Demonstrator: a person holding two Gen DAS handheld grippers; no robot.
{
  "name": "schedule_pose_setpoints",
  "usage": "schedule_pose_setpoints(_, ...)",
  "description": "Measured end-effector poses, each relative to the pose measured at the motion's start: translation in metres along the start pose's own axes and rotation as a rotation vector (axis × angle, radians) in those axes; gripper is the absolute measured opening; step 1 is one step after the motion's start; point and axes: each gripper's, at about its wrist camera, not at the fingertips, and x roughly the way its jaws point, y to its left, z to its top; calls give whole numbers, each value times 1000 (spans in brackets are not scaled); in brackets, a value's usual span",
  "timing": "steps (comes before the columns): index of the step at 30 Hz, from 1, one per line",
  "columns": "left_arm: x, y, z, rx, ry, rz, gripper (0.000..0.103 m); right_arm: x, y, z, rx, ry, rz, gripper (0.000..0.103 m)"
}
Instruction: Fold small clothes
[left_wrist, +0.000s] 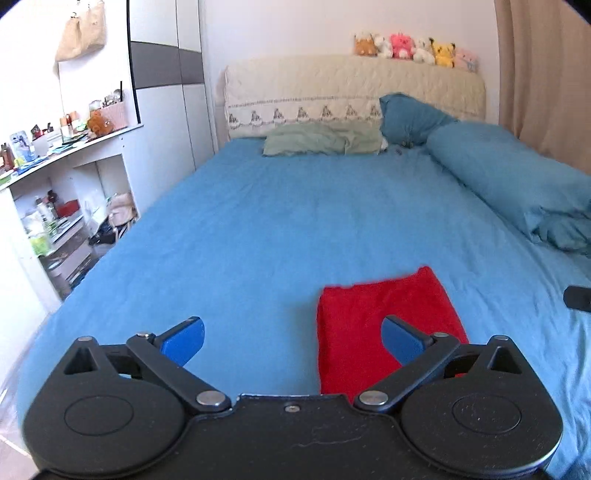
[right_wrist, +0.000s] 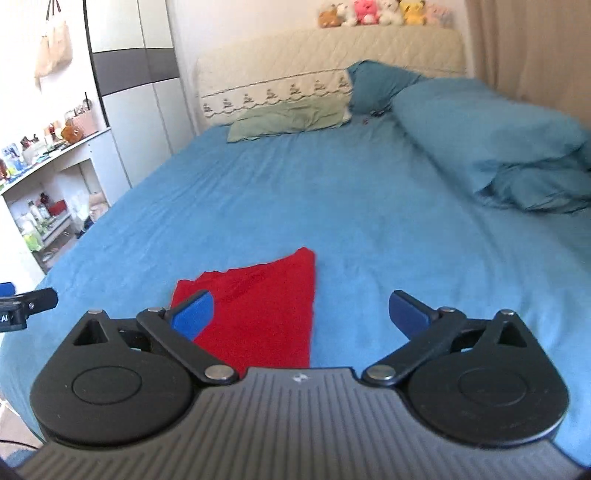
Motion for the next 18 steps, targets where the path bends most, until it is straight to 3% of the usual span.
schedule_pose_setpoints(8,-47,-18,-38,46,28,1,103,-58,17,-35,-46,111,-83,103)
schedule_pose_setpoints(18,-61,-23,-70,70,64,-7,103,-71,20,-90,-39,203,-104,103)
